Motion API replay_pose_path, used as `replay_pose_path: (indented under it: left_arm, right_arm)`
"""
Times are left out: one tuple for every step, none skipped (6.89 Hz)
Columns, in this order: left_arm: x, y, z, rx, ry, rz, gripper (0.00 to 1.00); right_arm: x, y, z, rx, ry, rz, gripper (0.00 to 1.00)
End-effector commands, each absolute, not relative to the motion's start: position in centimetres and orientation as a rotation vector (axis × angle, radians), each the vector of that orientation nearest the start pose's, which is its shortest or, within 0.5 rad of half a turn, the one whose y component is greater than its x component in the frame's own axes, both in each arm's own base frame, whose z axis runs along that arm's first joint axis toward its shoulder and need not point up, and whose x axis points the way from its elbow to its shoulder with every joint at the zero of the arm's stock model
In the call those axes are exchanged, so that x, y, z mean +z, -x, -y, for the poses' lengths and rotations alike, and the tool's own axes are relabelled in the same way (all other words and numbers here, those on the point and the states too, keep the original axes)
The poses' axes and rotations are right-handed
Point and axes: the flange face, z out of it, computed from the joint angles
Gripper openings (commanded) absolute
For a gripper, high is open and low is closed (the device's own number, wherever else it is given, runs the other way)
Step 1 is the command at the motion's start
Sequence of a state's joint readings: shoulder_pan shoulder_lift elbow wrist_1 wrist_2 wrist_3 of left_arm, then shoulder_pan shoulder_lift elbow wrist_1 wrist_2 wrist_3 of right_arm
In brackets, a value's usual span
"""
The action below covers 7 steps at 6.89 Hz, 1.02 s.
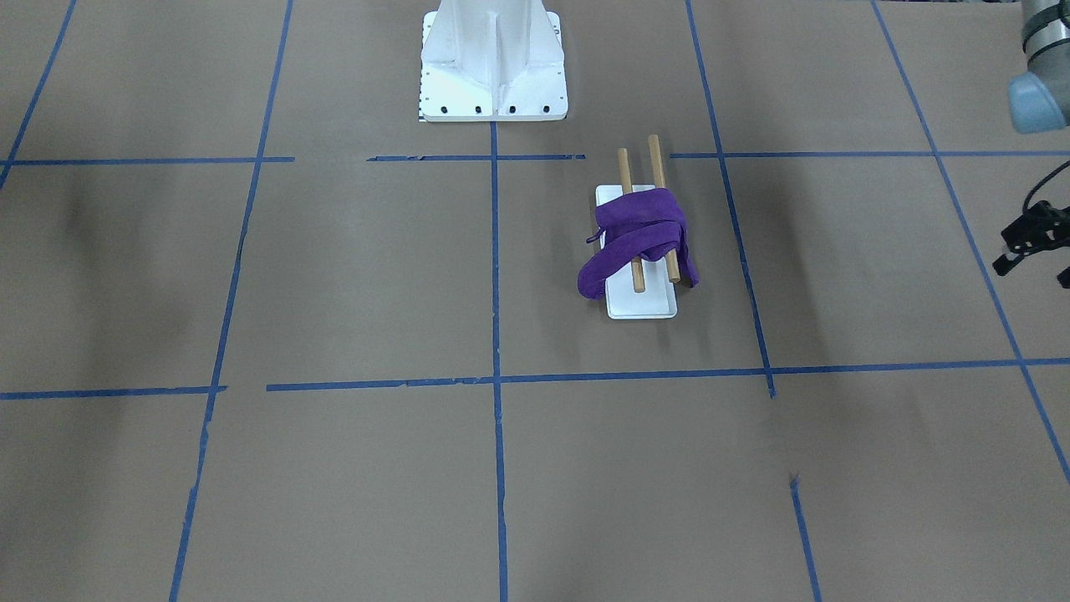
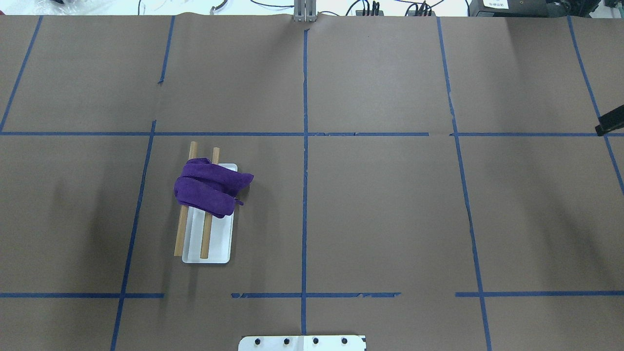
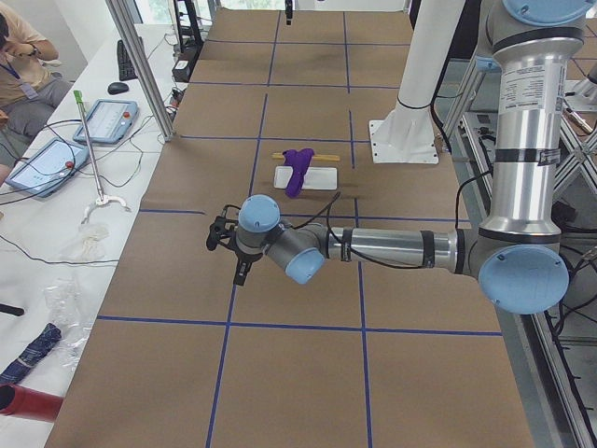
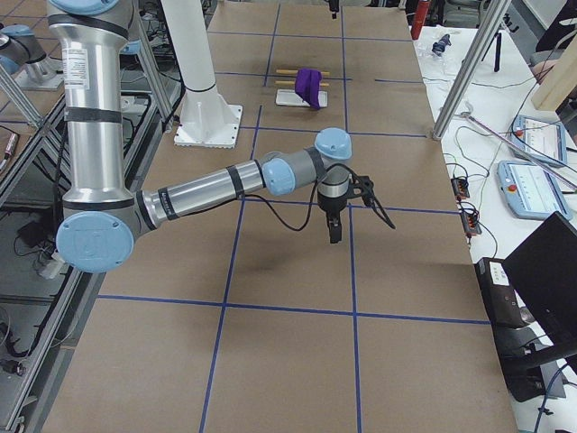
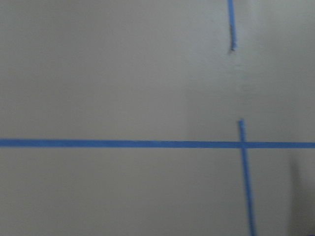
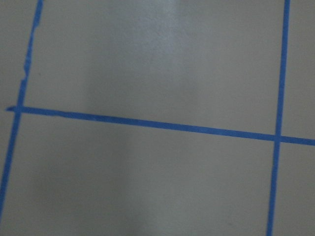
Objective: Hang towel on rack
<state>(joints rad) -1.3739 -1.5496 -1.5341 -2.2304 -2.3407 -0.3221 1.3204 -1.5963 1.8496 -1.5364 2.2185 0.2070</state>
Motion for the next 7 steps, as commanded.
replay_pose_path:
  left_arm:
    - [65.9,0.6,50.3,0.225,-0.328,-0.792,1.00]
    - [64.8,2.9,50.4,0.143,-0.247,-0.786,1.00]
    - [61.9,3.0,50.2,0.097,-0.137,-0.786,1.00]
    - [59.0,3.0,50.0,0.061,-0.046,-0.781,1.00]
    - [59.3,3.2,48.9,0.060,-0.027,-0.775,1.00]
    - [60.2,2.9,48.8,0.060,-0.014,-0.784,1.00]
    - [59.7,2.7,48.8,0.067,-0.025,-0.803,1.00]
  right_arm:
    - [64.1,-2.5,48.0,-0.282,-0.104,0.745,1.00]
    - [66.0,-3.0,47.7,-0.298,-0.082,0.740,1.00]
    - [67.8,-3.0,47.4,-0.281,-0.049,0.769,1.00]
    - [67.2,-2.9,47.3,-0.269,-0.053,0.821,1.00]
    - [66.6,-3.4,47.5,-0.254,-0.066,0.828,1.00]
    - [65.8,-3.4,47.6,-0.256,-0.081,0.816,1.00]
    - [65.4,-3.4,47.8,-0.210,-0.069,0.818,1.00]
